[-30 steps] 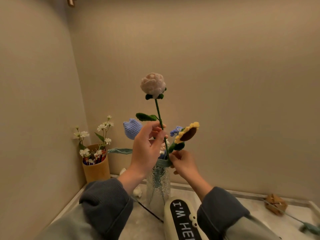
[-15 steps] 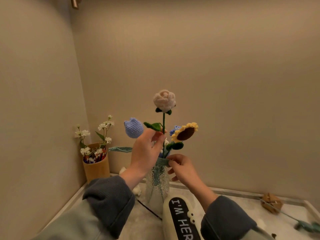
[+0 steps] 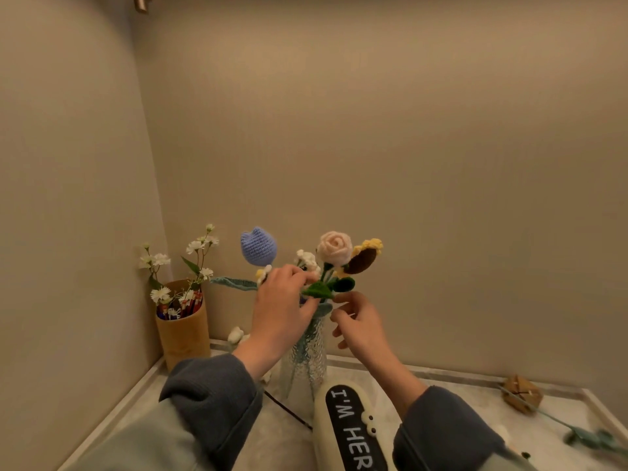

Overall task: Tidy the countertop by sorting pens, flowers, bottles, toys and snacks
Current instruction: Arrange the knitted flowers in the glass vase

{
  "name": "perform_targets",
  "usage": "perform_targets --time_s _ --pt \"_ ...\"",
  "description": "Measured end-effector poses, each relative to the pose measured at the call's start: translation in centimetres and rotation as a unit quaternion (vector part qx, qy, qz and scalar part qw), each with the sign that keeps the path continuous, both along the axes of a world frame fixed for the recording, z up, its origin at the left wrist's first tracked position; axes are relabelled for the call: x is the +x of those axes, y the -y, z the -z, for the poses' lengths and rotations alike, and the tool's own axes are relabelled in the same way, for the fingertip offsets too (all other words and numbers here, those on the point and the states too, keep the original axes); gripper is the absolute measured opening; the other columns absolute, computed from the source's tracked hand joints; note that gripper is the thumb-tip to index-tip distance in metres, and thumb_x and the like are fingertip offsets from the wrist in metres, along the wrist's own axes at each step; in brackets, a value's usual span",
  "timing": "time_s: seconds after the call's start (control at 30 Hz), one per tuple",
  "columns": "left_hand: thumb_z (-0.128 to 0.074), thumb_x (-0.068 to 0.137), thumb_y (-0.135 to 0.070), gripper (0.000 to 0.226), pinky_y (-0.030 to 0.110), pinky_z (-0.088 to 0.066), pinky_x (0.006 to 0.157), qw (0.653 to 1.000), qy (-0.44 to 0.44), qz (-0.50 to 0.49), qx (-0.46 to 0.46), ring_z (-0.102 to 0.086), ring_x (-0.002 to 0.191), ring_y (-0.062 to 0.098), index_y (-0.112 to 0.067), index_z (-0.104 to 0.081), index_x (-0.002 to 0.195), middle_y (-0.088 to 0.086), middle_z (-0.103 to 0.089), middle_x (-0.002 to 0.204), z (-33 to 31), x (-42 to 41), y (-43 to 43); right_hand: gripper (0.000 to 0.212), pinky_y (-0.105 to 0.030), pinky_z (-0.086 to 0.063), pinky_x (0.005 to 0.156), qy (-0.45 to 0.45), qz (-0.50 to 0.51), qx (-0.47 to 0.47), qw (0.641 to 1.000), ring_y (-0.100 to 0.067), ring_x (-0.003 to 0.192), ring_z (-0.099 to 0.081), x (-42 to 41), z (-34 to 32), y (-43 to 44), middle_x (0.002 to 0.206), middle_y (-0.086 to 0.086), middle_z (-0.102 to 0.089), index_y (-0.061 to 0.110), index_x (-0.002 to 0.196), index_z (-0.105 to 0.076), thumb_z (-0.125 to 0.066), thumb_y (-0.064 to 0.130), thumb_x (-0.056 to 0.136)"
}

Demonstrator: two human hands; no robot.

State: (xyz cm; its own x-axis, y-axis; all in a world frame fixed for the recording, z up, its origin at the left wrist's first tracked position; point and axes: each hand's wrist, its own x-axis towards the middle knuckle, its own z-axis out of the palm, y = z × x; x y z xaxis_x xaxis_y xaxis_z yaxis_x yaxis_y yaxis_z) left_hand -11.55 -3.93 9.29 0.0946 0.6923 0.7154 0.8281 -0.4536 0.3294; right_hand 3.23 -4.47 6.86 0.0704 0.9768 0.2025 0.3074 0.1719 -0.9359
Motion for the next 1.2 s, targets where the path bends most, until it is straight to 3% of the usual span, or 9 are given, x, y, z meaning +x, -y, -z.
perform_targets --time_s 0.1,0.27,0.37,0.43,0.5,0.6,0.73,0.9,1.2 --pt "-0.070 0.080 -0.031 0.038 0.029 -0.043 0.089 0.998 0.038 0.053 0.006 -0.049 0.104 0.010 -0.028 -0.057 0.116 -0.013 -0.053 0.108 -0.5 -0.2 0.3 0.018 -0.028 -0.050 0.050 -0.014 -0.012 0.020 1.000 -0.019 0.067 -0.065 -0.4 -0.3 0.1 0.087 -0.004 -0.066 0.033 0.098 -0.054 -0.058 0.017 0.089" --pt "-0.081 0.068 -0.035 0.094 0.035 -0.039 0.106 0.974 0.084 0.191 0.083 -0.043 0.130 0.015 -0.019 -0.026 0.143 -0.001 -0.040 0.142 -1.3 0.1 2.2 0.024 -0.026 -0.049 0.050 0.003 -0.020 0.027 0.999 -0.013 0.065 -0.066 -1.4 -0.1 -0.2 0.085 0.003 -0.069 0.029 0.102 -0.059 -0.060 0.027 0.078" --pt "-0.077 0.074 -0.034 0.086 0.033 -0.031 0.113 0.955 0.008 0.236 0.177 -0.034 0.139 0.018 -0.015 -0.029 0.142 0.005 -0.034 0.148 -3.0 1.0 3.6 0.019 -0.021 -0.051 0.063 -0.001 -0.013 0.037 0.999 -0.005 0.079 -0.066 -2.0 0.4 -0.3 0.091 0.009 -0.066 0.034 0.103 -0.057 -0.062 0.034 0.084" --pt "-0.075 0.078 -0.030 0.074 0.038 -0.029 0.114 0.945 -0.037 0.243 0.215 -0.033 0.139 0.020 -0.017 -0.037 0.139 0.006 -0.038 0.147 -3.8 1.8 4.0 0.019 -0.022 -0.050 0.073 -0.028 -0.021 0.048 0.998 -0.005 0.083 -0.059 -1.7 0.3 0.3 0.087 0.011 -0.058 0.029 0.096 -0.053 -0.064 0.016 0.088" --pt "-0.074 0.081 -0.023 0.061 0.044 -0.031 0.113 0.941 -0.051 0.230 0.241 -0.038 0.136 0.023 -0.018 -0.045 0.134 0.006 -0.049 0.140 -3.9 2.3 4.1 0.032 -0.023 -0.048 0.069 -0.009 -0.037 0.052 0.998 -0.005 0.074 -0.054 -1.4 0.1 0.9 0.081 0.011 -0.054 0.029 0.088 -0.051 -0.057 -0.002 0.091" --pt "-0.072 0.083 -0.016 0.048 0.047 -0.033 0.111 0.944 -0.033 0.203 0.257 -0.045 0.129 0.025 -0.019 -0.052 0.127 0.005 -0.058 0.129 -3.6 2.2 3.9 0.010 -0.021 -0.050 0.052 0.019 -0.006 0.065 0.998 -0.009 0.061 -0.060 -1.5 0.6 0.6 0.074 0.005 -0.062 0.024 0.094 -0.056 -0.055 0.014 0.093" --pt "-0.071 0.084 -0.017 0.039 0.046 -0.036 0.108 0.961 -0.022 0.164 0.223 -0.046 0.128 0.026 -0.015 -0.060 0.121 0.004 -0.058 0.128 -3.0 1.6 2.8 0.012 -0.027 -0.052 0.049 -0.016 -0.011 0.048 0.999 -0.011 0.056 -0.062 -1.1 0.9 1.2 0.083 -0.006 -0.067 0.028 0.100 -0.057 -0.057 0.019 0.092" --pt "-0.070 0.083 -0.022 0.048 0.047 -0.033 0.109 0.983 -0.030 0.121 0.131 -0.040 0.133 0.021 -0.020 -0.054 0.129 -0.002 -0.052 0.134 -1.3 0.9 1.4 0.017 -0.030 -0.055 0.049 0.006 0.000 0.035 0.999 -0.014 0.060 -0.066 -0.6 1.5 1.1 0.088 -0.009 -0.067 0.029 0.103 -0.057 -0.057 0.015 0.092" --pt "-0.076 0.078 -0.023 0.056 0.051 -0.022 0.116 0.956 0.028 0.188 0.224 -0.038 0.135 0.026 -0.021 -0.050 0.128 0.006 -0.045 0.137 -0.4 2.4 2.4 0.020 -0.032 -0.057 0.056 -0.028 0.052 0.027 0.998 -0.012 0.068 -0.066 1.1 2.0 1.7 0.092 -0.001 -0.066 0.026 0.114 -0.058 -0.056 0.021 0.095"
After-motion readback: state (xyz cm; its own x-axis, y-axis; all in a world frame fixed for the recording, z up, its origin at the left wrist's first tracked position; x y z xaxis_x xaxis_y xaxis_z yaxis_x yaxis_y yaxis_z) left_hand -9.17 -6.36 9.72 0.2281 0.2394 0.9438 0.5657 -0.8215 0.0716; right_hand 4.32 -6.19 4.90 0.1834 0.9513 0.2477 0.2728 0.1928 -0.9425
